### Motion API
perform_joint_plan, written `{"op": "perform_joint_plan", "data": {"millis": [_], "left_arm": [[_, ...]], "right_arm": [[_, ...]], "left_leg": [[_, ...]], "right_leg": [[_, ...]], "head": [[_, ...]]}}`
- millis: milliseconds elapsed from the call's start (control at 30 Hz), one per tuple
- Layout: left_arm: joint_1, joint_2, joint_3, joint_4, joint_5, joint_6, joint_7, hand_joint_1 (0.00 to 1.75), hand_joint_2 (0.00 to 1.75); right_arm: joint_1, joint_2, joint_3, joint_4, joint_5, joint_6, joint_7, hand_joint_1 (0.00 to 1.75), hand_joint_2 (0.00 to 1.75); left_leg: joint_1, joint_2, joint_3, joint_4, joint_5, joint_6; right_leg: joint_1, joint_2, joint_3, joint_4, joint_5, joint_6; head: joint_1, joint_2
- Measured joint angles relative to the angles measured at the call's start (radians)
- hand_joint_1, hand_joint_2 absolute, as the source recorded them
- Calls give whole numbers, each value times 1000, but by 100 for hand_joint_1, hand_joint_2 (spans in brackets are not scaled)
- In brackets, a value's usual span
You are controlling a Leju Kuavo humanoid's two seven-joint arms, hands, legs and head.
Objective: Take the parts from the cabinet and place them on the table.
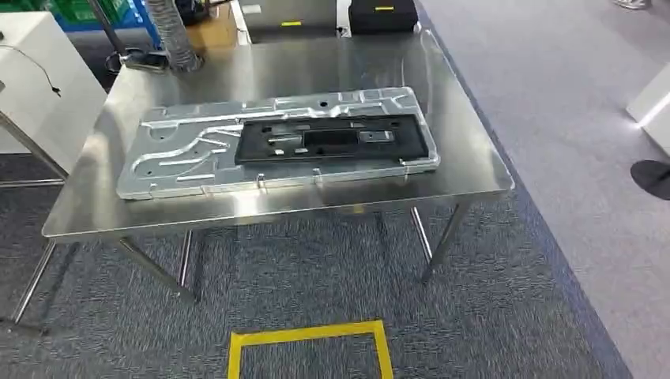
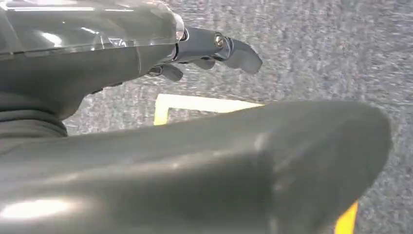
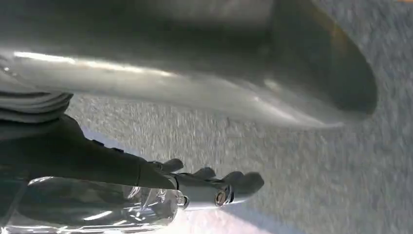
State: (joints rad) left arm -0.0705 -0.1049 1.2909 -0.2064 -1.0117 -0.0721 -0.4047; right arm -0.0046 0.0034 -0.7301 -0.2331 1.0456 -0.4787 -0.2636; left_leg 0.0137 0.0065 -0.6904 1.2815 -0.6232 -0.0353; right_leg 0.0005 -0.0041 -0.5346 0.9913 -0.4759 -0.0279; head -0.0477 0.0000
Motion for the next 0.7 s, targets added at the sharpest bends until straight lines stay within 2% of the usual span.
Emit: {"op": "perform_joint_plan", "data": {"millis": [33,67,100,133,167,200,233,267,300,333,367,400,467,500,567,633,667,700], "left_arm": [[0,3,0,0,0,0,0,0,0],[0,5,0,0,-3,2,0,0,0],[0,7,0,0,-3,3,0,0,0],[-1,8,0,0,-4,3,-3,0,0],[-3,11,0,0,-7,3,-8,0,0],[-7,16,0,-1,-9,3,-12,0,0],[-10,17,-2,-1,-12,3,-18,0,0],[-11,19,-3,-1,-20,3,-23,0,0],[-12,19,-7,-1,-26,3,-29,0,0],[-10,19,-10,-1,-31,3,-33,0,0],[-10,18,-11,-1,-34,2,-36,0,0],[-12,19,-12,-1,-37,3,-38,0,0],[-11,20,-16,-1,-38,3,-41,0,0],[-10,20,-16,-1,-38,3,-41,0,0],[-10,20,-16,-1,-38,3,-41,0,0],[-10,20,-17,-1,-38,3,-41,0,0],[-10,20,-18,-1,-38,2,-41,0,0],[-10,22,-19,-1,-38,2,-41,0,0]], "right_arm": [[-2,6,6,5,4,11,5,0,0],[-4,8,8,9,6,20,10,0,0],[-5,13,11,12,8,27,12,0,0],[-7,14,13,14,11,32,17,0,0],[-8,19,15,17,14,34,24,0,0],[-10,27,19,19,16,37,30,0,0],[-10,28,20,19,16,39,34,0,0],[-11,29,20,21,15,45,40,0,0],[-13,29,20,23,11,50,43,0,0],[-12,29,20,24,8,55,44,0,0],[-11,29,20,26,7,59,44,0,0],[-11,31,20,27,7,66,43,0,0],[-11,34,21,29,14,71,41,0,0],[-12,34,21,29,14,71,40,0,0],[-12,34,21,29,14,71,40,0,0],[-12,35,22,29,15,71,40,0,0],[-13,36,23,30,18,71,38,0,0],[-14,37,26,30,26,71,27,0,0]], "left_leg": [[0,0,4,43,6,2],[-1,0,23,42,38,6],[-3,0,62,4,81,13],[-8,-1,118,-66,112,24],[-14,-1,188,-157,115,36],[-23,-1,267,-261,85,51],[-22,1,304,-337,63,52],[-27,-1,292,-331,67,52],[-29,0,288,-333,73,58],[-30,1,283,-338,88,64],[-19,7,272,-347,106,69],[-20,8,255,-347,119,78],[-20,9,223,-347,145,83],[-21,9,219,-346,148,82],[-21,9,219,-346,148,82],[-21,9,214,-345,152,81],[-21,10,194,-342,164,80],[-18,11,162,-331,183,74]], "right_leg": [[5,0,-18,2,13,-1],[9,-1,-35,4,24,-3],[13,-1,-53,6,36,-3],[18,0,-68,7,48,-3],[20,1,-78,7,59,-2],[22,1,-83,9,68,1],[24,0,-86,10,76,5],[21,-4,-86,6,88,10],[15,-4,-89,4,98,16],[16,-3,-90,0,110,22],[14,1,-99,7,104,27],[15,5,-110,32,46,34],[4,5,-138,156,-91,45],[3,4,-141,174,-104,46],[3,4,-141,174,-104,46],[2,4,-145,197,-118,48],[-2,4,-154,269,-141,54],[-12,4,-140,320,-99,62]], "head": [[0,0],[0,0],[0,0],[0,0],[0,0],[0,0],[0,0],[0,0],[0,0],[0,0],[0,0],[0,0],[0,0],[0,0],[0,0],[0,0],[0,0],[0,0]]}}
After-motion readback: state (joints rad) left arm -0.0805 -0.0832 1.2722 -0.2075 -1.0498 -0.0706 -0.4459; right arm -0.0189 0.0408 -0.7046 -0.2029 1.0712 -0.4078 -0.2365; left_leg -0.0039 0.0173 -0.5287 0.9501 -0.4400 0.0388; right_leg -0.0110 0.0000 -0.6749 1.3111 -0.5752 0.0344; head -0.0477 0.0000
